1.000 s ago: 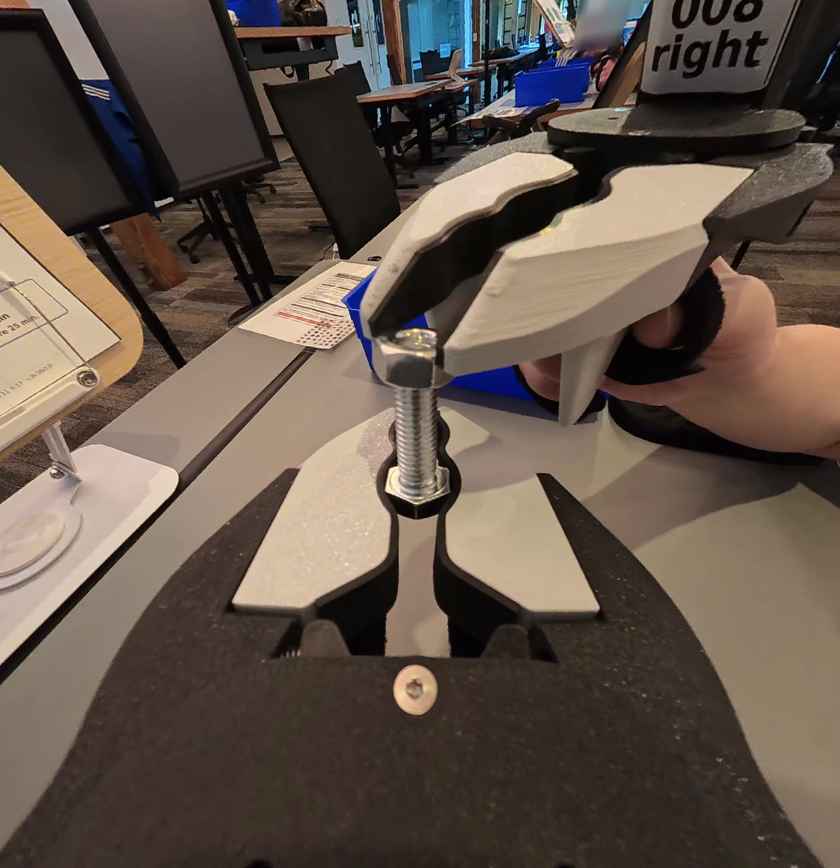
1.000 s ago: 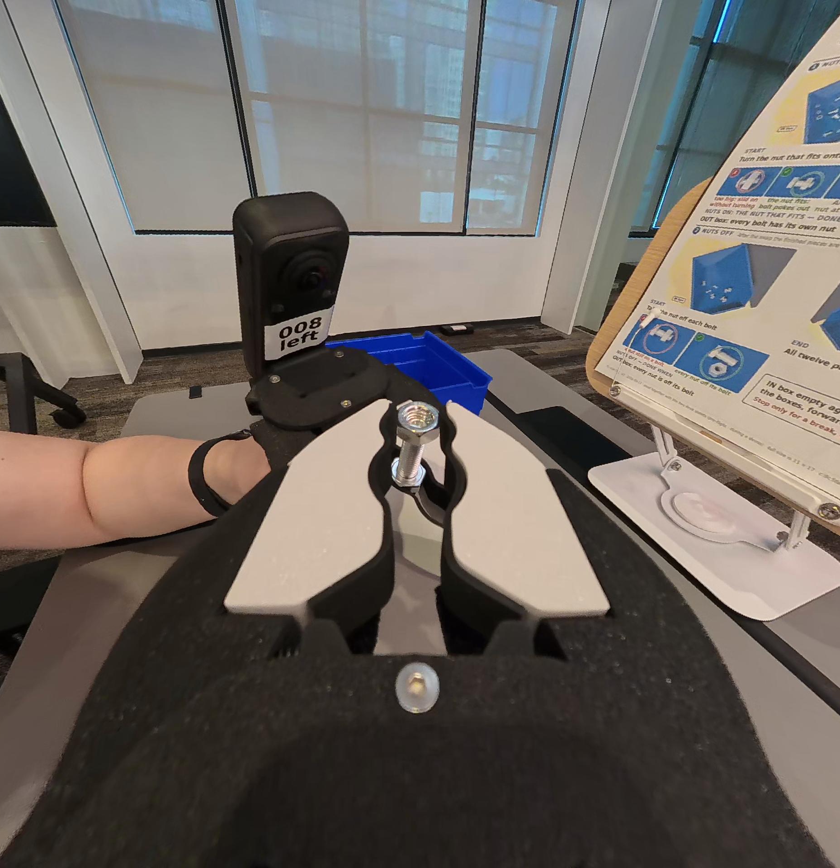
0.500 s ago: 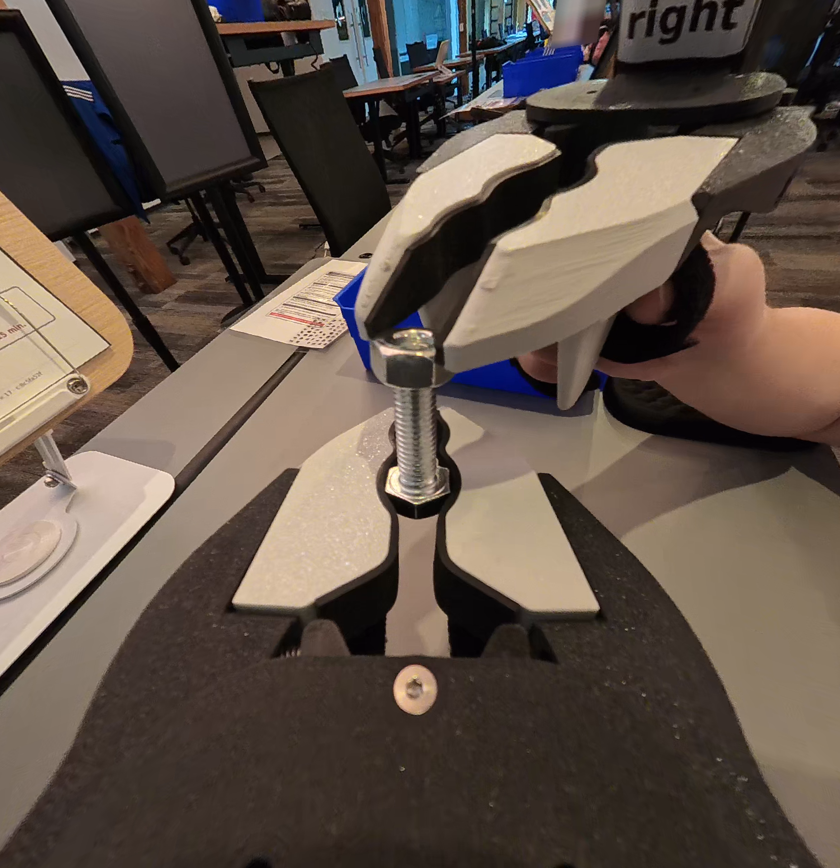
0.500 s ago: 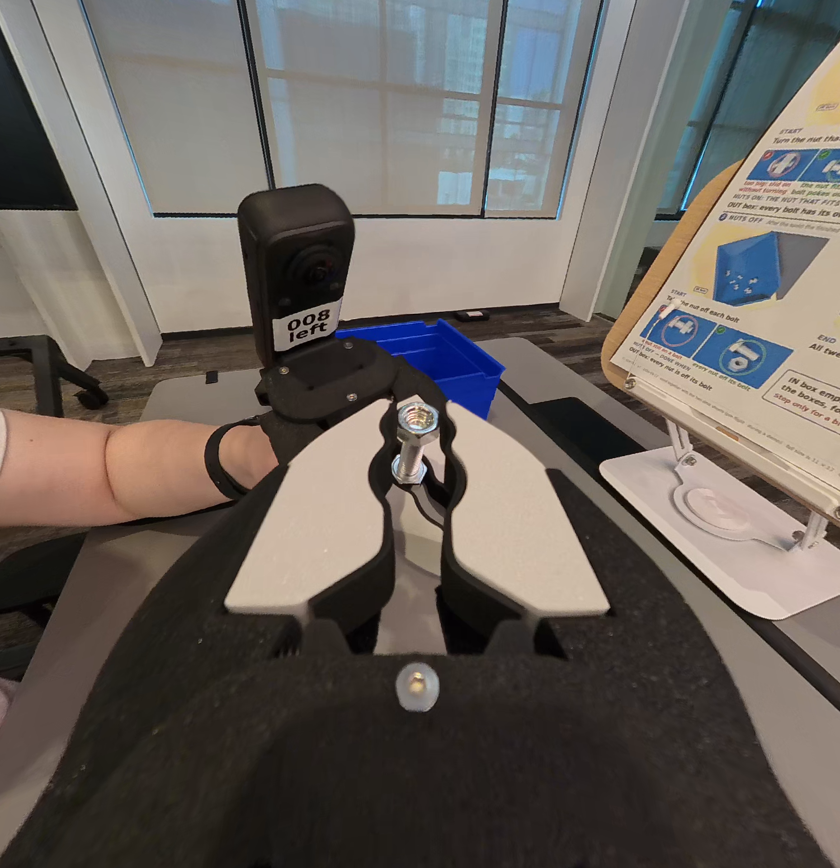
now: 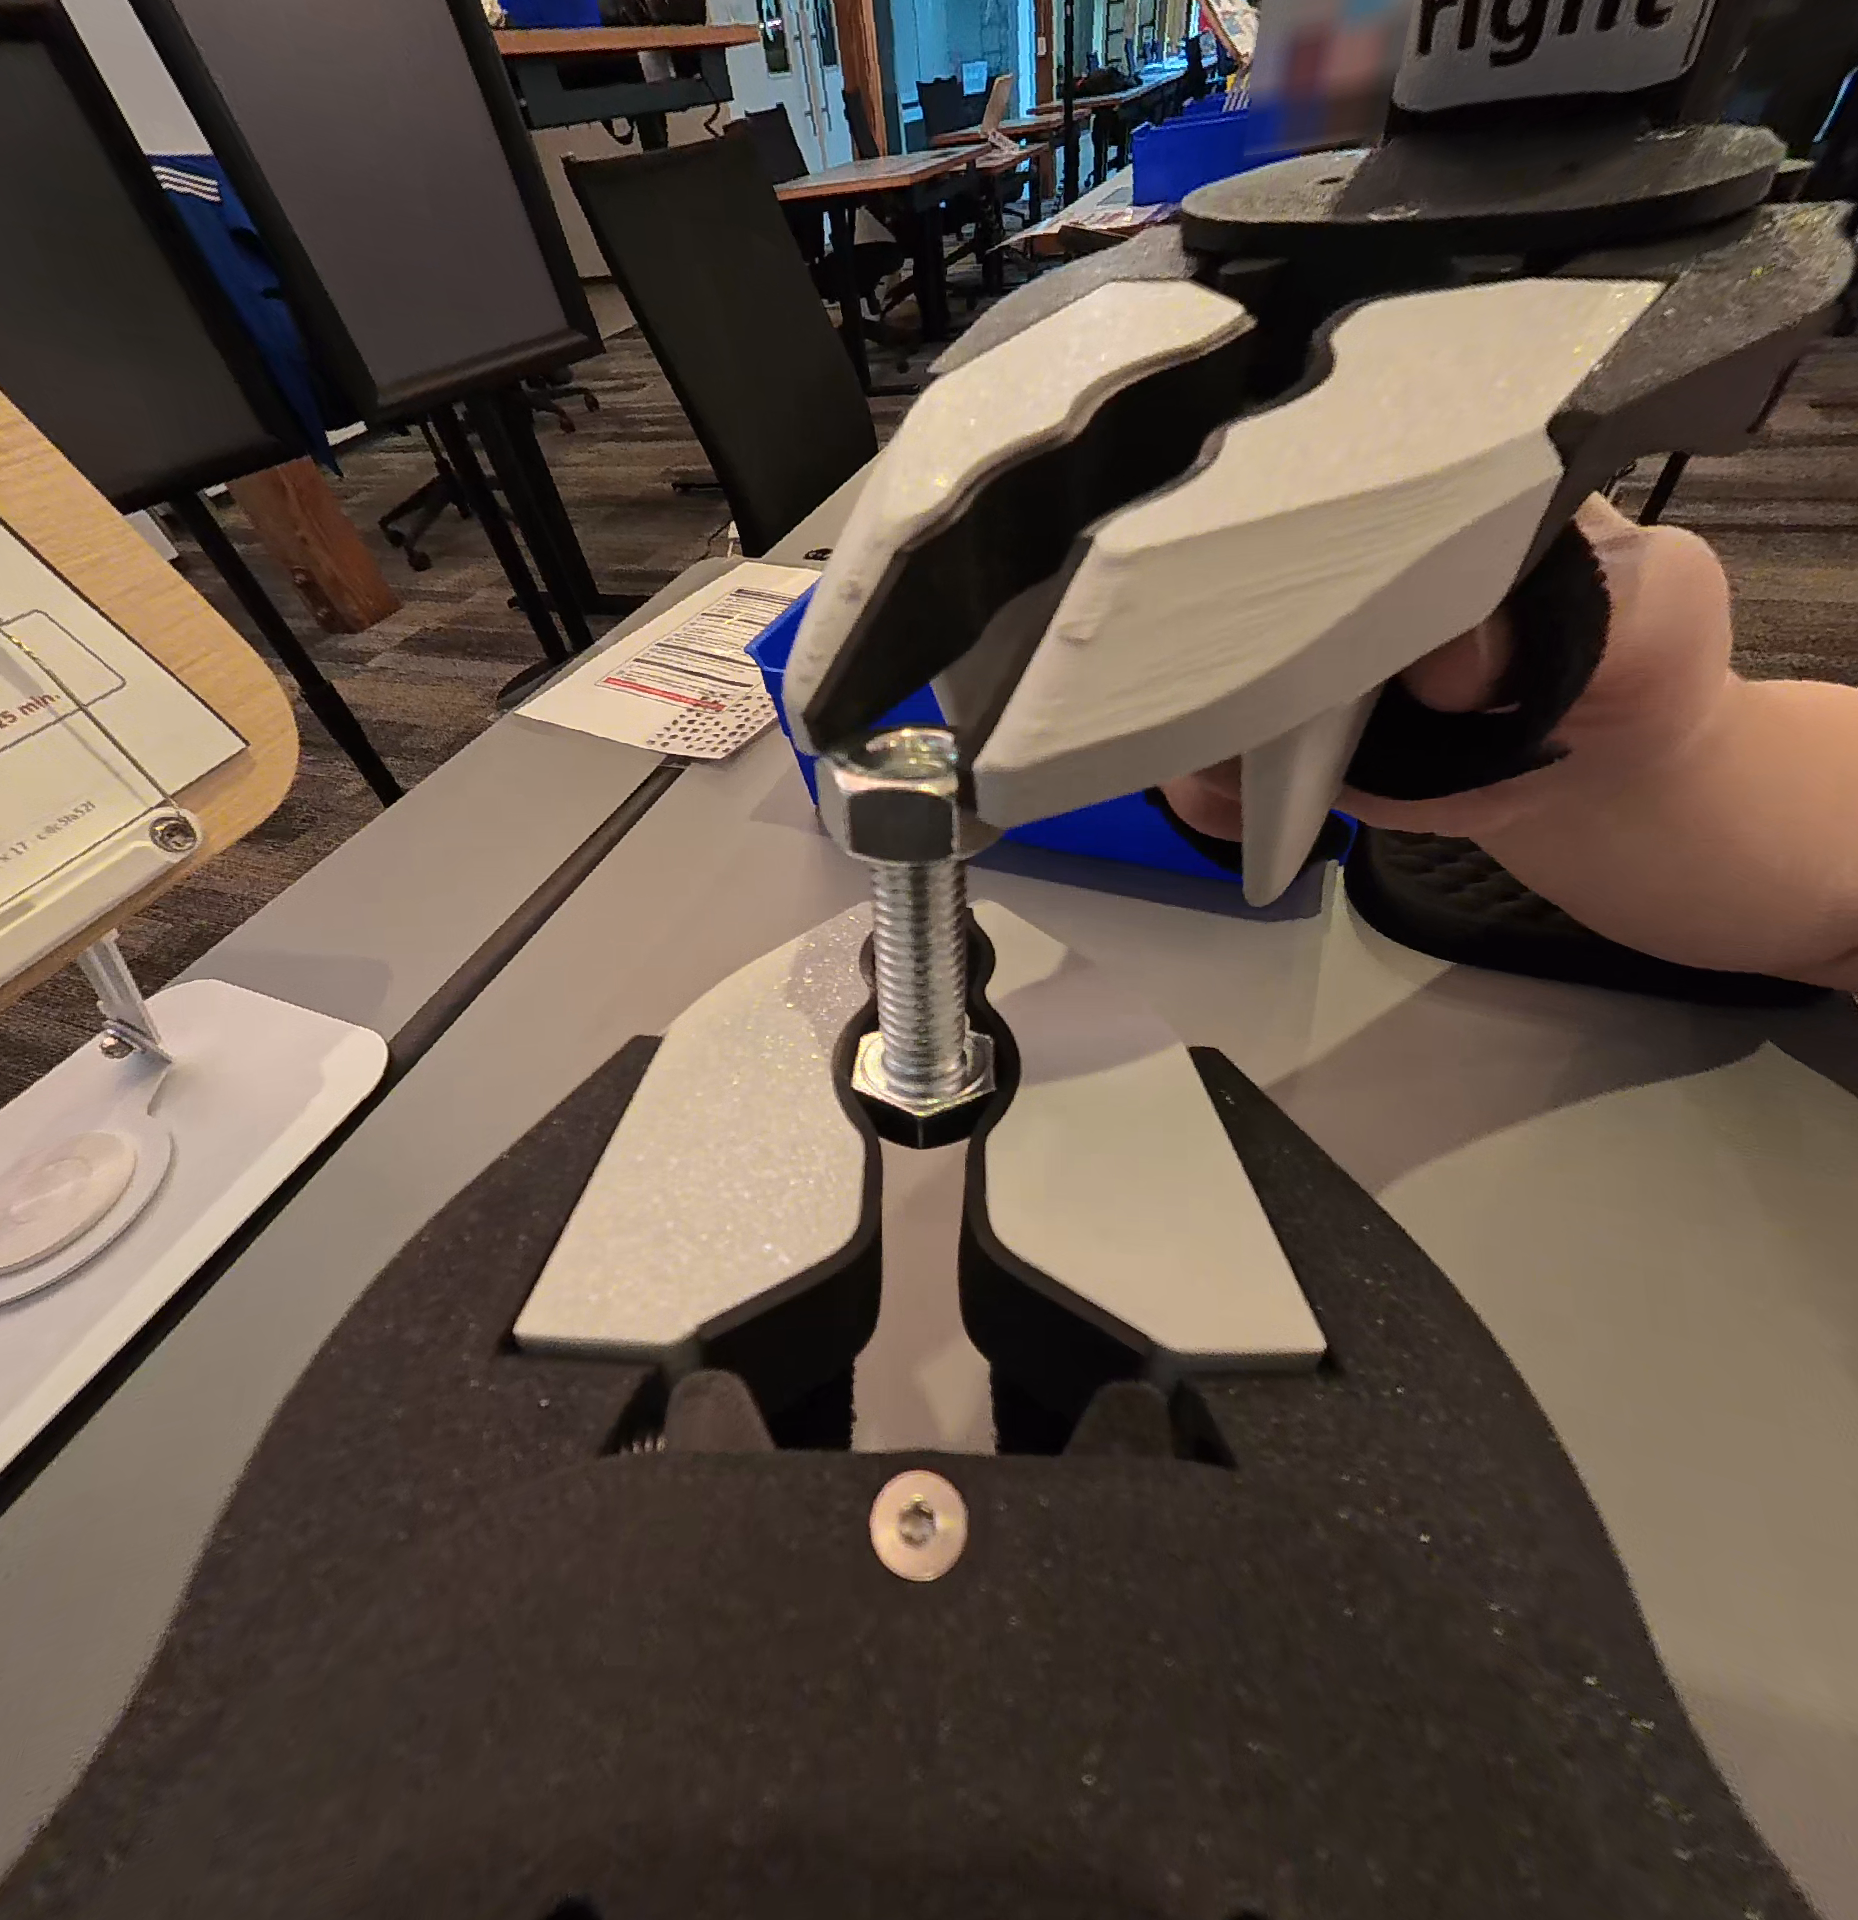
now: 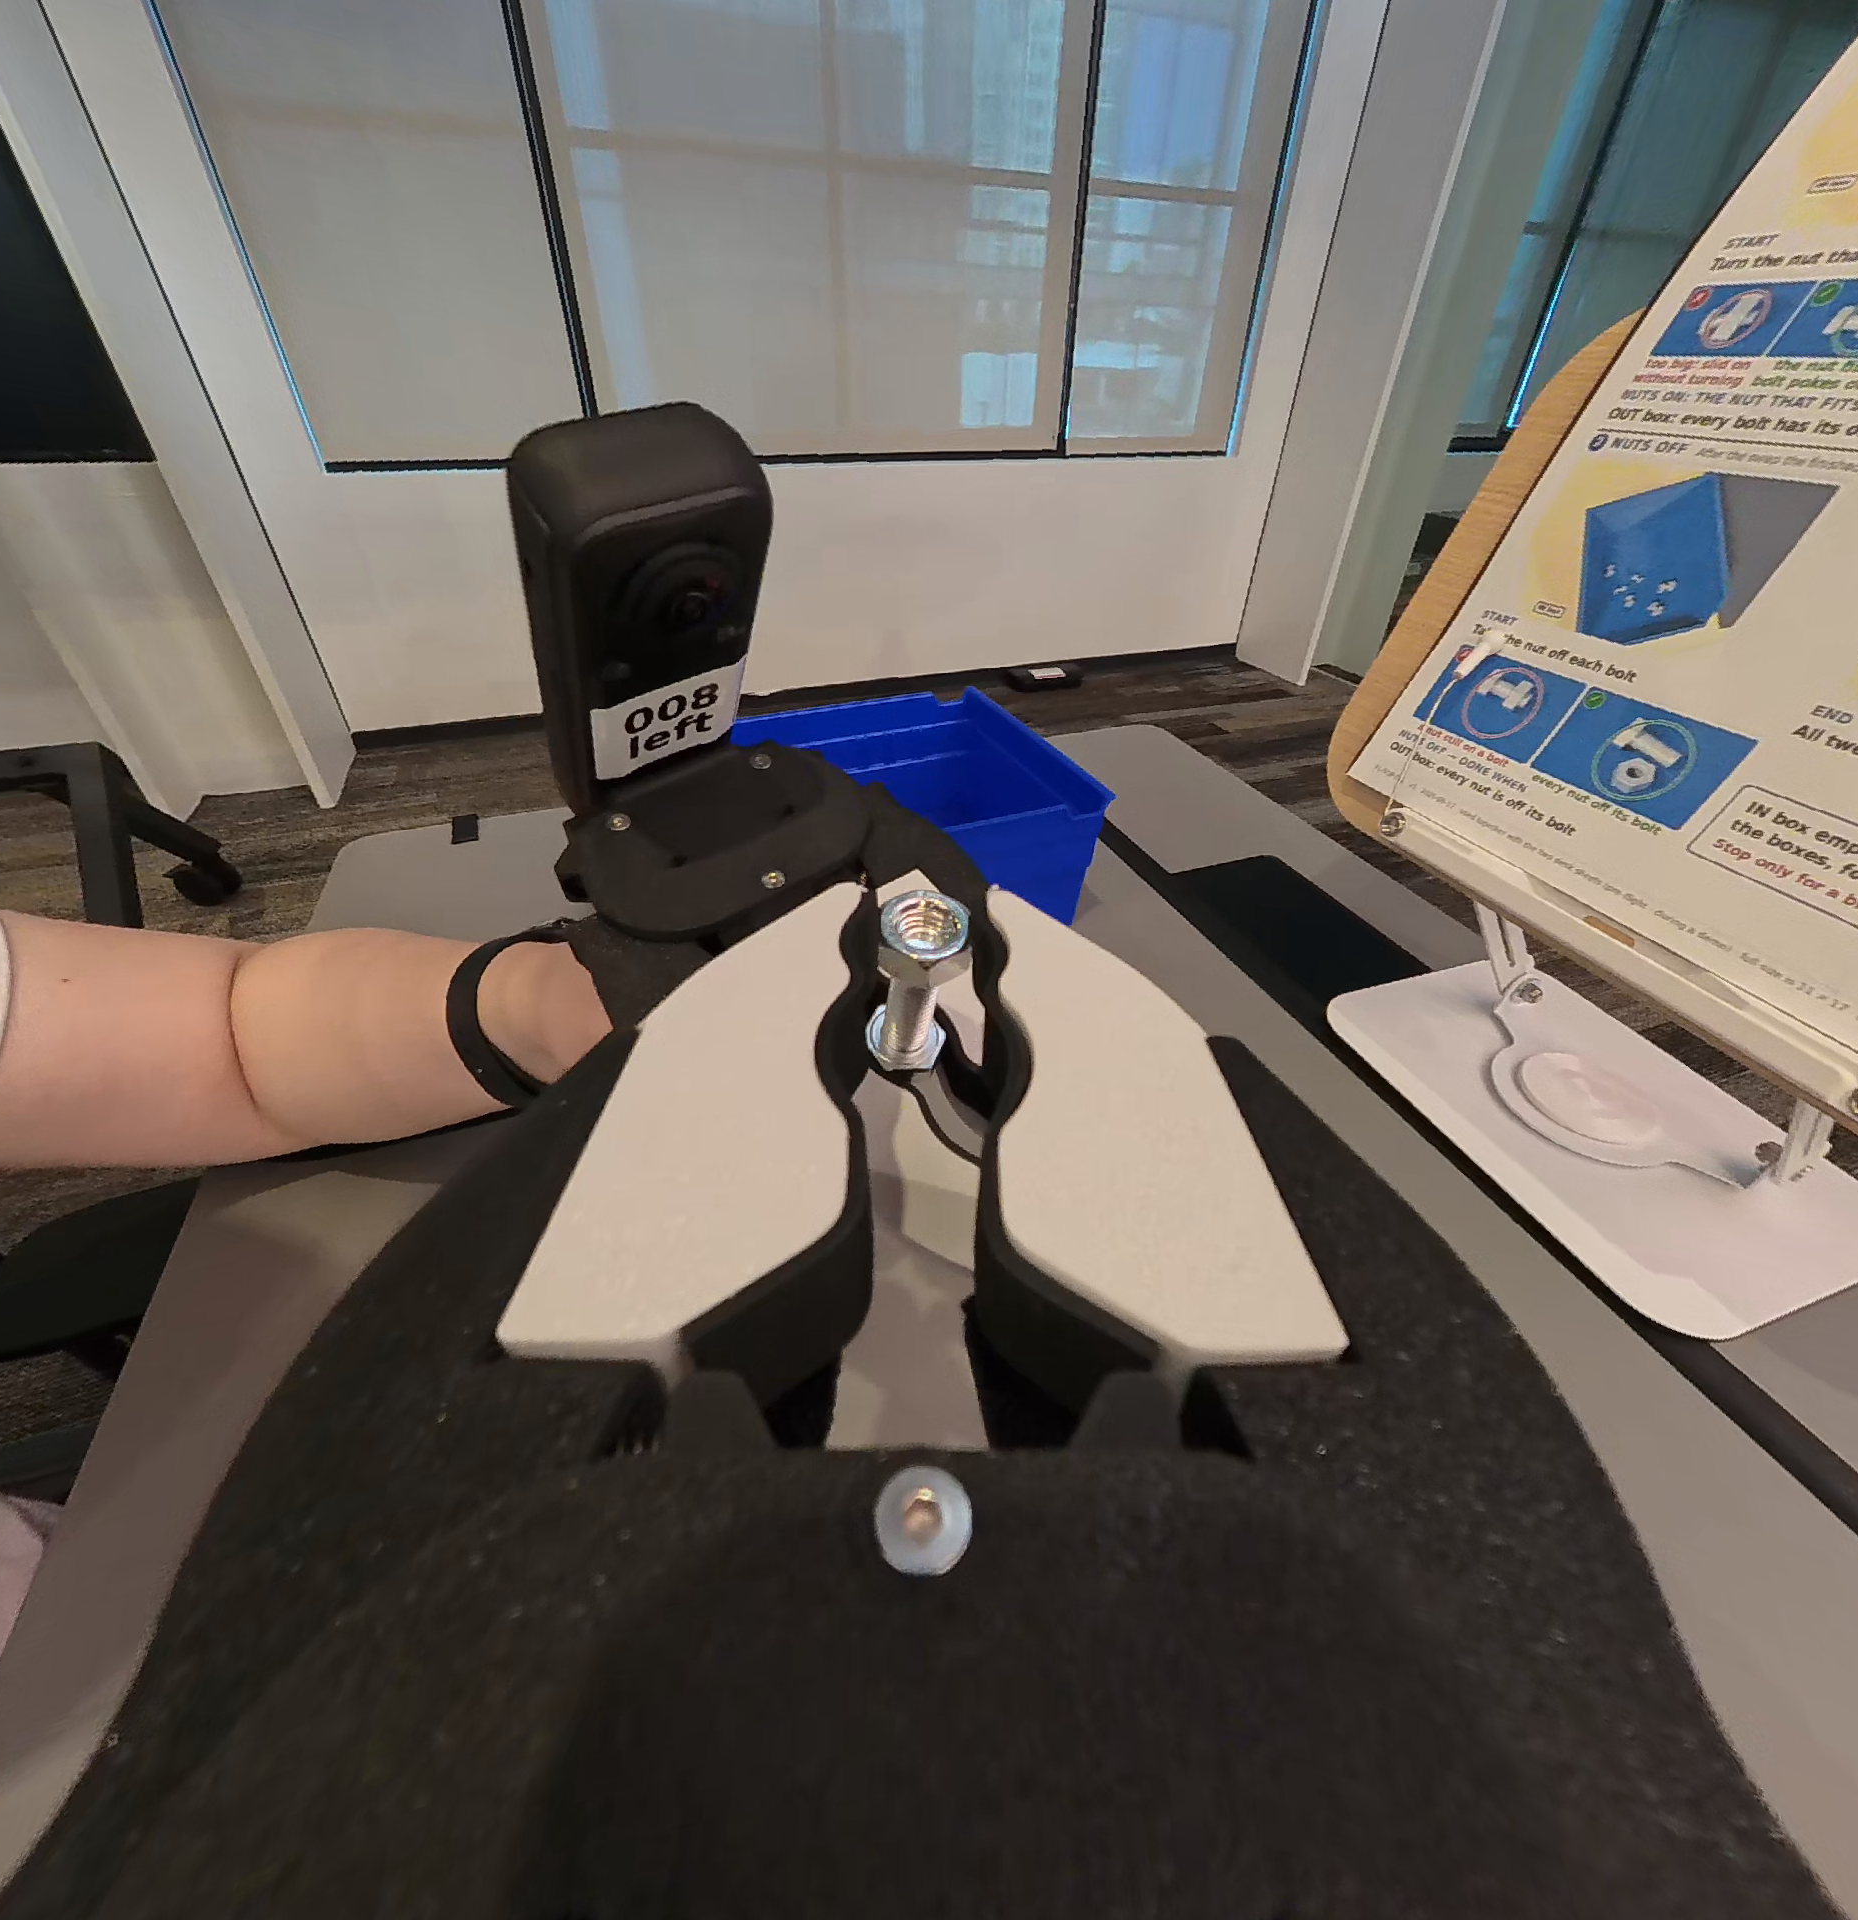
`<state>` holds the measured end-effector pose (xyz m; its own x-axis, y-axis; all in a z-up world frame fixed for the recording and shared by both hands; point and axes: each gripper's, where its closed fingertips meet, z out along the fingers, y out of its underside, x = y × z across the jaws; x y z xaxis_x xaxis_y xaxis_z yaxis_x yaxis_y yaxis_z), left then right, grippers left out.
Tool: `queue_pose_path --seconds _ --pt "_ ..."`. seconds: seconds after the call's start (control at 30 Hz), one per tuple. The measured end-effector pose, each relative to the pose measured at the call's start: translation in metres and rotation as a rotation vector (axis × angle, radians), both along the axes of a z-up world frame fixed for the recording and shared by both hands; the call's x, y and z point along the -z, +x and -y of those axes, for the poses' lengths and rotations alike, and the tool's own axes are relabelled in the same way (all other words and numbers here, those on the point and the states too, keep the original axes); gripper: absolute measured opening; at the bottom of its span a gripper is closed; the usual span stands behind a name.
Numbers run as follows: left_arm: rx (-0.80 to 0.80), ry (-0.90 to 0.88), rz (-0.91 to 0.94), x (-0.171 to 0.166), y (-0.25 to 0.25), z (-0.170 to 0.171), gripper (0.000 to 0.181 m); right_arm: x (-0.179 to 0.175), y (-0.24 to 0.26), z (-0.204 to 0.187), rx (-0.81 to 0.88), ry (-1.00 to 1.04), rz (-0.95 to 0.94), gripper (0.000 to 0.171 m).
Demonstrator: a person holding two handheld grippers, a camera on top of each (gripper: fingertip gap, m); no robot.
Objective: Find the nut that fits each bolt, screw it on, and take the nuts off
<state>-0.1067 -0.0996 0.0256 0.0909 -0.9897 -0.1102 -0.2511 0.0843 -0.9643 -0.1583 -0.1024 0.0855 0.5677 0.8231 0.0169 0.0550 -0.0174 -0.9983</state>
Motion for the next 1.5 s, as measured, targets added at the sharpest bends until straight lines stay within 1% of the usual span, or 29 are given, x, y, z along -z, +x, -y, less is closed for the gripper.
queue_pose_path --seconds 0.53,1.5 --pt "0.014 -0.005 0.005 -0.001 0.0 0.002 0.01 -0.001 0.001 0.002 -0.007 0.027 0.021 0.016" --pt "0.051 -0.001 0.079 -0.01 0.002 0.01 0.01 -0.008 -0.001 0.01 -0.038 0.073 0.029 0.015"
